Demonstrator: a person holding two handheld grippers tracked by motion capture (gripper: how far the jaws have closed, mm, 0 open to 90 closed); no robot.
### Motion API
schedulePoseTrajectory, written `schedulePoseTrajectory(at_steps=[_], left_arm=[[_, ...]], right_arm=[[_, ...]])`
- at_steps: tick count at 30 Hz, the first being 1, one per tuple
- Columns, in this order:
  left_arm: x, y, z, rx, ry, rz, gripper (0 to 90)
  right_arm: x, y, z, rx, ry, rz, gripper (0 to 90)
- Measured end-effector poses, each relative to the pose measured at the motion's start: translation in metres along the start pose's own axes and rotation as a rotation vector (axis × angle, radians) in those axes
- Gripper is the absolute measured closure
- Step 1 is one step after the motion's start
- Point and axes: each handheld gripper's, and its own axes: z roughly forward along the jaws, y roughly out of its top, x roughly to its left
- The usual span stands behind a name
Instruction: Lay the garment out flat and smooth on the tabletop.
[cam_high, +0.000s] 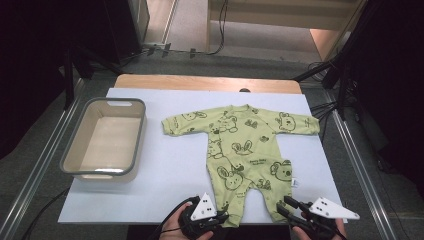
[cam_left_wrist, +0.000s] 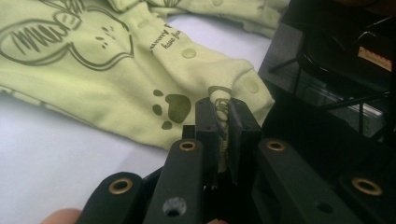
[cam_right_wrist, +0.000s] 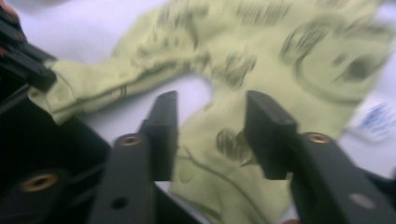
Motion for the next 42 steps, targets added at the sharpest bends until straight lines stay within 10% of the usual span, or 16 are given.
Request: schedulePoseTrajectory(at_steps=[3, 9, 23, 28, 32, 42], left_arm=[[-0.001, -0.003, 0.001, 0.011, 0.003, 0.004, 84.2], [-0.002, -0.006, -0.003, 0.013, 0.001, 0.003, 84.5], [-0.006, -0.015, -0.012, 0.055, -0.007, 0.02, 84.5], [-0.005, -0.015, -0.012, 0.056, -0.026, 0.018, 83.2], [-0.004, -0.013, -0.015, 0.013, -0.075, 0.006, 64.0], [0.006, -0.01, -0.014, -0.051, -0.002, -0.036, 46.8]], right_arm=[[0.005, -0.008, 0.017, 0.081, -0.029, -0.031, 45.7], [0.015, -0.011, 0.016, 0.097, -0.078, -0.061, 68.5], [0.032, -0.017, 0.001, 0.103, 0.029, -0.077, 70.1], [0.033, -0.017, 0.002, 0.104, 0.05, -0.09, 64.3], [0.031, -0.014, -0.002, 0.043, 0.051, -0.062, 43.7], [0.023, -0.012, -0.005, -0.029, -0.025, -0.03, 37.3]])
